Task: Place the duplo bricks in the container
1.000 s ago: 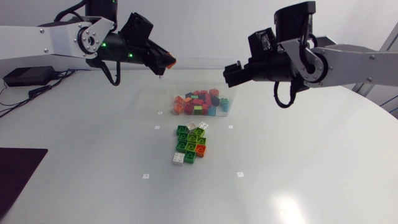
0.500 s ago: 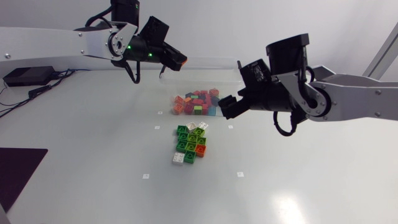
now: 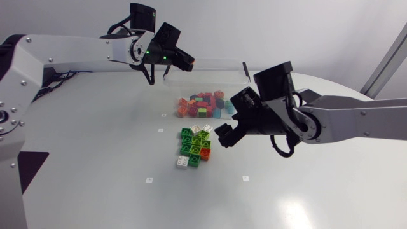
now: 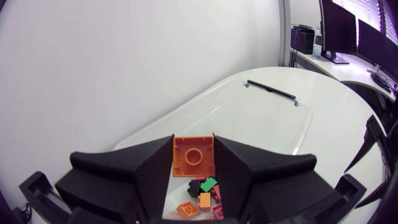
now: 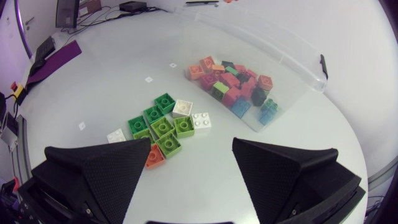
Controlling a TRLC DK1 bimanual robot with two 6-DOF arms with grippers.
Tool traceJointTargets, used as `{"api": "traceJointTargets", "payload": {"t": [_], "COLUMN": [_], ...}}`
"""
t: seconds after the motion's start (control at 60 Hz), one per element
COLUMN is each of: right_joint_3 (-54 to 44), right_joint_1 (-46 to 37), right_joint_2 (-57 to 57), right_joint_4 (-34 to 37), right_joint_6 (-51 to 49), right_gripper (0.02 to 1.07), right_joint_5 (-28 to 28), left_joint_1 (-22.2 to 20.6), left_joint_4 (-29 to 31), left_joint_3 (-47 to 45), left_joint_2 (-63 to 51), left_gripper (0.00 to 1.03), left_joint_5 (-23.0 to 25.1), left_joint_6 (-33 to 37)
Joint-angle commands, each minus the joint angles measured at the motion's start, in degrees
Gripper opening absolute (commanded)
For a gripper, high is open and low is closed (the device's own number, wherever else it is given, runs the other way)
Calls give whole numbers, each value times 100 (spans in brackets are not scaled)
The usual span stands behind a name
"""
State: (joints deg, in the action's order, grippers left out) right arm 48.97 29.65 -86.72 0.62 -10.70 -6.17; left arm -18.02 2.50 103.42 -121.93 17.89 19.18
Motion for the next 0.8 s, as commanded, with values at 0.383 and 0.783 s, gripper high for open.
{"api": "traceJointTargets", "payload": {"t": [0.383,0.783], "right_joint_3": [-81,-133], "right_joint_1": [111,-21], "right_joint_2": [-627,-1532], "right_joint_4": [377,140], "right_joint_6": [-996,-1628], "right_gripper": [102,102], "right_joint_5": [-551,-1307], "left_joint_1": [27,141], "left_joint_4": [93,13], "left_joint_3": [-559,-3135], "left_joint_2": [565,2147], "left_gripper": [94,94], "left_joint_5": [-163,215], "left_joint_6": [-55,1185]}}
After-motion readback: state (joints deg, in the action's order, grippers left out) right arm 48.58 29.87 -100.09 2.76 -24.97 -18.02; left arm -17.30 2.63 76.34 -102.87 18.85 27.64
